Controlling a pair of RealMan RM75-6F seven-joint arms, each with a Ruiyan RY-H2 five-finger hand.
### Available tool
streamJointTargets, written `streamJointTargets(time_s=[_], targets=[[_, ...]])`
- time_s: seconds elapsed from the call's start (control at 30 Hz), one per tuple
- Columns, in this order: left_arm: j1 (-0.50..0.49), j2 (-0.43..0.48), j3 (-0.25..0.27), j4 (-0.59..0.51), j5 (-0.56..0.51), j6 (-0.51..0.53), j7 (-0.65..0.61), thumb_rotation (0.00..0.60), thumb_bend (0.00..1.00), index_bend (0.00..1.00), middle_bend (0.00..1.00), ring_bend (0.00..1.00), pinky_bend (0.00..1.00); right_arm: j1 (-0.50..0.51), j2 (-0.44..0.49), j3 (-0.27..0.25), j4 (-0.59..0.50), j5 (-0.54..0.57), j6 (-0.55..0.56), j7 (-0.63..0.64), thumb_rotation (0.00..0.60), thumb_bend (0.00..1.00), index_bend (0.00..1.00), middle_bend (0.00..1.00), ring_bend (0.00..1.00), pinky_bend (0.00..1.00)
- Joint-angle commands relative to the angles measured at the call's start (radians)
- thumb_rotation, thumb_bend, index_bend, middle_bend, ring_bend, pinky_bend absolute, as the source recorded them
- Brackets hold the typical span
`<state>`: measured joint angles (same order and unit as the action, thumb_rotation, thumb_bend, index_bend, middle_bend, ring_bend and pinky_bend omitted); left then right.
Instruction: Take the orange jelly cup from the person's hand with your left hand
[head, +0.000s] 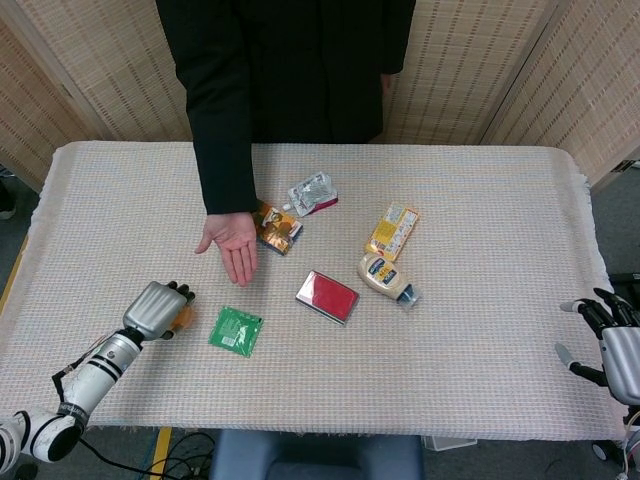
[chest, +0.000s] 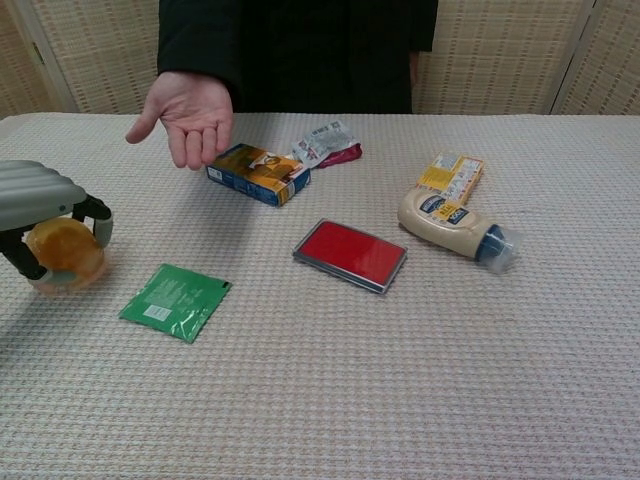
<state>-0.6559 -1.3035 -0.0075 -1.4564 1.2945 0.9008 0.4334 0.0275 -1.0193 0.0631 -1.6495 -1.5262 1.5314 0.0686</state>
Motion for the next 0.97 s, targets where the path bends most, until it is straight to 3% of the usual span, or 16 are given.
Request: streamJointTargets(time_s=[0.03, 0.1, 0.17, 0.2, 0.37, 0.57, 0.8, 0.97], targets=[[0.003, -0.005, -0.007, 0.009, -0.052, -0.022, 0.023, 0.600, 0.31, 0.36, 0.29, 0.31, 0.70, -0.001, 0.001, 0.000, -0.002, 0.002, -0.001, -0.001, 0.600, 0.26, 0.30, 0.31, 0.17, 0.20], [0.007, 0.014, -0.008, -0.023, -0.087, -0.024, 0.044, 0.600, 0.27, 0.19, 0.12, 0.11, 0.44, -0.001, 0.001, -0.001, -0.003, 0.001, 0.000, -0.002, 0.600, 0.26, 0.30, 0.31, 0.17, 0.20], [0.014, 0.033, -0.012, -0.061, -0.112, -0.013, 0.056, 0.600, 0.24, 0.08, 0.03, 0.02, 0.31, -0.001, 0.001, 0.000, -0.003, 0.001, 0.000, -0.002, 0.600, 0.26, 0.30, 0.31, 0.17, 0.20], [0.019, 0.045, -0.016, -0.084, -0.128, -0.002, 0.060, 0.600, 0.22, 0.03, 0.01, 0.00, 0.29, 0.000, 0.002, 0.000, -0.004, 0.001, -0.001, -0.002, 0.600, 0.26, 0.30, 0.31, 0.17, 0.20], [0.046, 0.095, -0.024, -0.162, -0.140, 0.061, 0.060, 0.600, 0.20, 0.00, 0.00, 0.00, 0.28, 0.004, 0.004, 0.001, -0.006, -0.001, -0.003, -0.004, 0.600, 0.26, 0.30, 0.31, 0.17, 0.20], [0.131, 0.151, -0.036, -0.230, -0.115, 0.221, -0.001, 0.600, 0.20, 0.02, 0.00, 0.00, 0.28, 0.006, 0.010, 0.001, -0.008, 0.003, -0.010, -0.007, 0.600, 0.26, 0.30, 0.31, 0.17, 0.20], [0.255, 0.193, -0.036, -0.244, -0.074, 0.400, -0.113, 0.600, 0.20, 0.07, 0.00, 0.00, 0.28, 0.017, 0.018, 0.000, -0.012, 0.001, -0.028, -0.016, 0.600, 0.26, 0.30, 0.31, 0.17, 0.20], [0.338, 0.195, -0.005, -0.231, -0.029, 0.489, -0.158, 0.600, 0.20, 0.09, 0.00, 0.00, 0.28, 0.030, 0.015, -0.003, -0.013, -0.003, -0.050, -0.010, 0.600, 0.26, 0.30, 0.31, 0.17, 0.20]])
